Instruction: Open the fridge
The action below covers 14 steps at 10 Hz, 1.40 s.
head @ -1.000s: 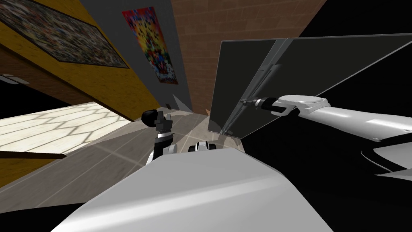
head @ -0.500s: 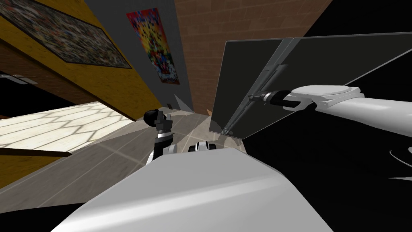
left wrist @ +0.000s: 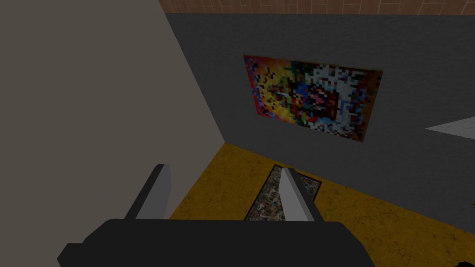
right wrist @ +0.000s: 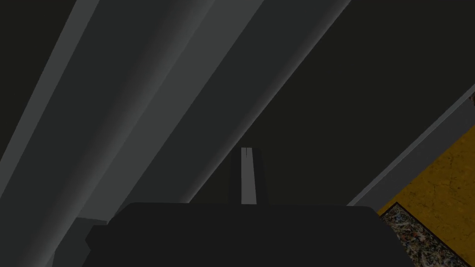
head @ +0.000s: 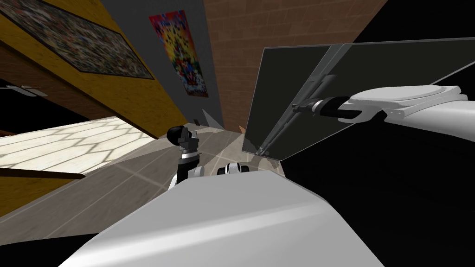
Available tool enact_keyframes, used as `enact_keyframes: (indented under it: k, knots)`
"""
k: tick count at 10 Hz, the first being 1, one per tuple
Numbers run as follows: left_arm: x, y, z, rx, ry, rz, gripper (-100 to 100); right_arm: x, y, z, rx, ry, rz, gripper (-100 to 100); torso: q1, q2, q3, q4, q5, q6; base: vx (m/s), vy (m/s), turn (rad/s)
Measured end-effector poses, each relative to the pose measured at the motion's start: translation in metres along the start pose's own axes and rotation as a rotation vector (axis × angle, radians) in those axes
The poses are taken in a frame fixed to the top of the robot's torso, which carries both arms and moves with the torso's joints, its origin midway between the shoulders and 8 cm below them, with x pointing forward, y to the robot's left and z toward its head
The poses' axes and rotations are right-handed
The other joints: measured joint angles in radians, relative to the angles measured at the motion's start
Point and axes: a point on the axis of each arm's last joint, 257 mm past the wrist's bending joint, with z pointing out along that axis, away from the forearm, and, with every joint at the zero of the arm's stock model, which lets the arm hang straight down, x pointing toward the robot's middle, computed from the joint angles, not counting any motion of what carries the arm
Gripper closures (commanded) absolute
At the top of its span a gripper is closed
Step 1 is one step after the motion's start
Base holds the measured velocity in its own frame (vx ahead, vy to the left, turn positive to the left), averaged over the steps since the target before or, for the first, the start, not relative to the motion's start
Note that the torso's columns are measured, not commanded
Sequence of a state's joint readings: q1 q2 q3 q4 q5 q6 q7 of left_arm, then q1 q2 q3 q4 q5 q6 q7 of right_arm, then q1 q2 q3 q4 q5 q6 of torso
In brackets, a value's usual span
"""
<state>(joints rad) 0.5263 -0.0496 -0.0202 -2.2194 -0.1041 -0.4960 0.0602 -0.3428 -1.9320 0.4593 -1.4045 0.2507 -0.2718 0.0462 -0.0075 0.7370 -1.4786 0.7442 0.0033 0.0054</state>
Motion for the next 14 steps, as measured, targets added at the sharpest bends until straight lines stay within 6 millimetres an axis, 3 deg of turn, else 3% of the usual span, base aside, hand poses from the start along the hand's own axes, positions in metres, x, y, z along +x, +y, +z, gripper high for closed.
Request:
enact_keyframes:
  k: [2,9,14]
  knots:
    - [0.0,0.0,0.0,0.0,0.0,0.0,0,-0.01,-0.019,-0.008,0.041,-0.008,-0.004,-100,-0.002,0.002,0.002,-0.002,-0.003,-0.001,0.012,0.009,-0.009]
    - [0.0,0.0,0.0,0.0,0.0,0.0,0,-0.01,-0.021,-0.008,0.037,-0.012,0.013,-100,-0.003,0.001,0.001,-0.001,-0.003,0.0,0.001,0.003,-0.002]
    - [0.0,0.0,0.0,0.0,0.0,0.0,0,-0.024,-0.028,-0.014,0.041,-0.007,-0.028,-100,-0.001,0.002,0.001,-0.002,-0.002,-0.001,0.019,0.015,-0.015]
